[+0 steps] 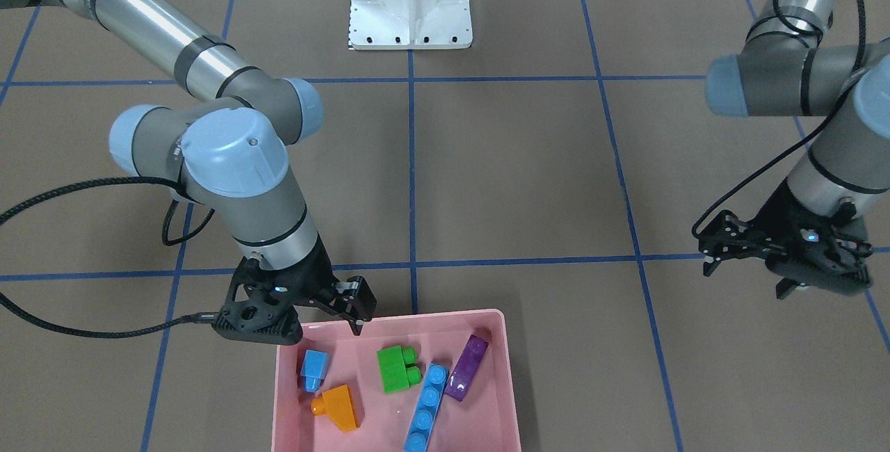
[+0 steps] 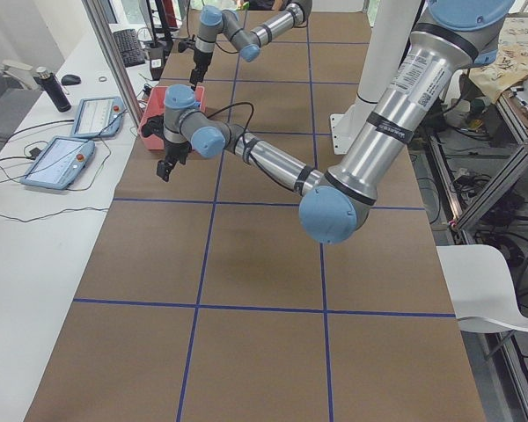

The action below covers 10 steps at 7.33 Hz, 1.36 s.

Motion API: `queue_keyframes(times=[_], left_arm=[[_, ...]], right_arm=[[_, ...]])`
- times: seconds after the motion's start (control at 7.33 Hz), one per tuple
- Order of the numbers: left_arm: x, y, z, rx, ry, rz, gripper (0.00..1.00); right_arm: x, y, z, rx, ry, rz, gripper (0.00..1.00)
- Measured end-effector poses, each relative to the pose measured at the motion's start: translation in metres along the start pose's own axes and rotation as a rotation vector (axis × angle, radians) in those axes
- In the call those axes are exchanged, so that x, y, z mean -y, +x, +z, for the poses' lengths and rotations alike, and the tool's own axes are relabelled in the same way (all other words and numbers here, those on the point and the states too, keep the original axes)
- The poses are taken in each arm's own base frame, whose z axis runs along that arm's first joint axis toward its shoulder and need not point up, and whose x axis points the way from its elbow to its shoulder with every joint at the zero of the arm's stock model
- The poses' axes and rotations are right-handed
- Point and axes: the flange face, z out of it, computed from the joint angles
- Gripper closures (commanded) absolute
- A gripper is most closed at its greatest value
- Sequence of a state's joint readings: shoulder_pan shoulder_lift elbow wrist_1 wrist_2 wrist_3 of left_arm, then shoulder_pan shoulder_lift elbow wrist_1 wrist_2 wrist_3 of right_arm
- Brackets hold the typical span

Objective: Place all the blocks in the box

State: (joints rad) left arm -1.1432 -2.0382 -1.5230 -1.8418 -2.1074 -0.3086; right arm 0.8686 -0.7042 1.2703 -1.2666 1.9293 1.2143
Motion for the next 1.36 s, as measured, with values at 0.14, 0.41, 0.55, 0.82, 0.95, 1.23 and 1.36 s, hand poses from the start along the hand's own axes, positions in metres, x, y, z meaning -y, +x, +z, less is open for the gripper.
queue_keyframes(times=[0.14, 0.41, 0.55, 0.82, 0.95, 1.23, 1.36], left_arm=[[-0.031, -0.026, 0.001, -0.022, -0.033, -0.004, 0.01], [-0.089, -0.084, -0.008, -0.104, -0.091, -0.089, 0.01], [-0.117, -0.116, -0.019, -0.114, -0.098, -0.142, 0.0], [-0.15, -0.173, -0.031, -0.082, -0.103, -0.209, 0.0], [-0.163, -0.205, -0.033, -0.061, -0.114, -0.221, 0.0], [-0.183, -0.242, -0.044, -0.038, -0.148, -0.242, 0.0], [-0.191, -0.247, -0.045, -0.034, -0.169, -0.262, 0.0]], right_arm=[[-0.001, 0.041, -0.028, -0.019, -0.032, -0.017, 0.0], [0.005, 0.166, -0.077, -0.071, -0.088, -0.1, 0.0], [0.008, 0.238, -0.094, -0.095, -0.116, -0.146, 0.0], [0.012, 0.391, -0.12, -0.111, -0.192, -0.223, 0.0], [0.01, 0.454, -0.134, -0.12, -0.21, -0.259, 0.0], [0.009, 0.522, -0.153, -0.131, -0.236, -0.251, 0.0], [0.003, 0.54, -0.152, -0.133, -0.258, -0.244, 0.0]])
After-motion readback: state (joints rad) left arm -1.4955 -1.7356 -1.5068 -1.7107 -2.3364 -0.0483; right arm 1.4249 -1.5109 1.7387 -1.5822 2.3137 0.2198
